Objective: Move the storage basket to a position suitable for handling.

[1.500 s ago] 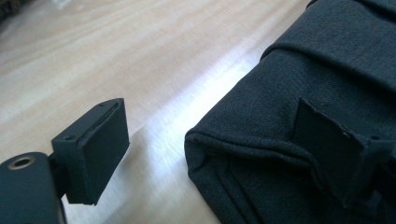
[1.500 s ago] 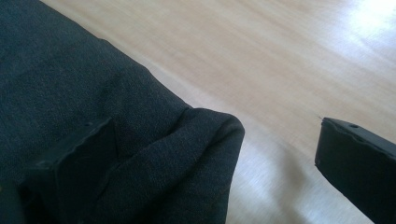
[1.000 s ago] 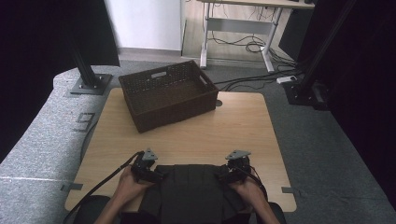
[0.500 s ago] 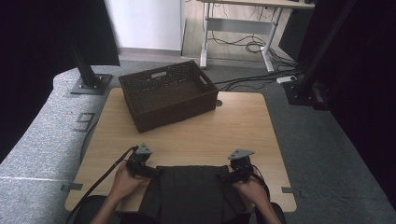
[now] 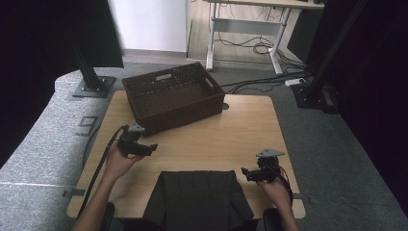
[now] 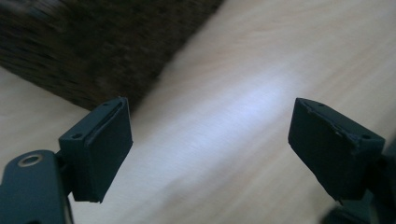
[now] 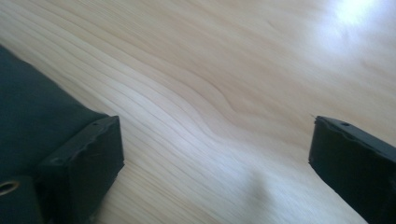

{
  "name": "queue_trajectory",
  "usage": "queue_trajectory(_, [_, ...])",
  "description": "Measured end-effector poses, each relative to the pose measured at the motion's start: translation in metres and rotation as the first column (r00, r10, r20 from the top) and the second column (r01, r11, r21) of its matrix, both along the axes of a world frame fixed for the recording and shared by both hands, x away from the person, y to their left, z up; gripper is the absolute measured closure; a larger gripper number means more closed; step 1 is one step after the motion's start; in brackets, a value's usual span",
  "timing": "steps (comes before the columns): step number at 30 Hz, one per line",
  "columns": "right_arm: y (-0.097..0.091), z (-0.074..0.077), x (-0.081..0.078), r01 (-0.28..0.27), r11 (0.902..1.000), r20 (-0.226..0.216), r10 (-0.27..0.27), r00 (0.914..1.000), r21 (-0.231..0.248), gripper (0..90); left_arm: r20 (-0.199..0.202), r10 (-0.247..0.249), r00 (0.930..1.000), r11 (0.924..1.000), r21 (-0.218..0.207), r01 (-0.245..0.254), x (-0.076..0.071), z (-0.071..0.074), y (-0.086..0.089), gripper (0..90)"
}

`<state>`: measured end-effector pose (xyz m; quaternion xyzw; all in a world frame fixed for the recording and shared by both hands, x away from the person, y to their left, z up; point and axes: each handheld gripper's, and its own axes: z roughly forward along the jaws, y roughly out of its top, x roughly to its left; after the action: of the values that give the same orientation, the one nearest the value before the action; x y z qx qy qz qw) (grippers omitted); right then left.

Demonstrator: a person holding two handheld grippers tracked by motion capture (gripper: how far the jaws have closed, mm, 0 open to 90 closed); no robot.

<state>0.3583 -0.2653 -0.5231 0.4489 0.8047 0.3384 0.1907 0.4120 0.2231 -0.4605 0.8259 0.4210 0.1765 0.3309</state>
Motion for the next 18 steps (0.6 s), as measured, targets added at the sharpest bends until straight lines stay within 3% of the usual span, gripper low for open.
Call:
queue_trajectory(3, [-0.006, -0.012, 0.003, 0.024, 0.9996, -0.034, -0.024, 0.9991, -0.013, 6.9, 0.010, 0.024, 0.9997, 0.9997, 0.000, -0.024, 0.012, 0.010, 0.004, 14.3])
queue_trajectory(9, [-0.014, -0.026, 0.005, 0.057, 0.9980, -0.061, -0.058, 0.9964, -0.029, 5.7, 0.040, 0.078, 0.9962, 0.9967, -0.028, -0.077, 0.036, 0.035, 0.012, 16.2])
queue_trajectory(14, [-0.018, -0.032, 0.005, 0.079, 0.9969, -0.027, -0.079, 0.9965, -0.003, 0.0, 0.045, 0.123, 0.9914, 0.9924, -0.010, -0.122, 0.056, 0.048, 0.014, 18.7])
queue_trajectory(18, [-0.019, -0.035, 0.005, 0.092, 0.9957, -0.005, -0.092, 0.9958, 0.012, 0.0, 0.034, 0.168, 0.9851, 0.9857, 0.005, -0.169, 0.071, 0.049, 0.018, 20.9])
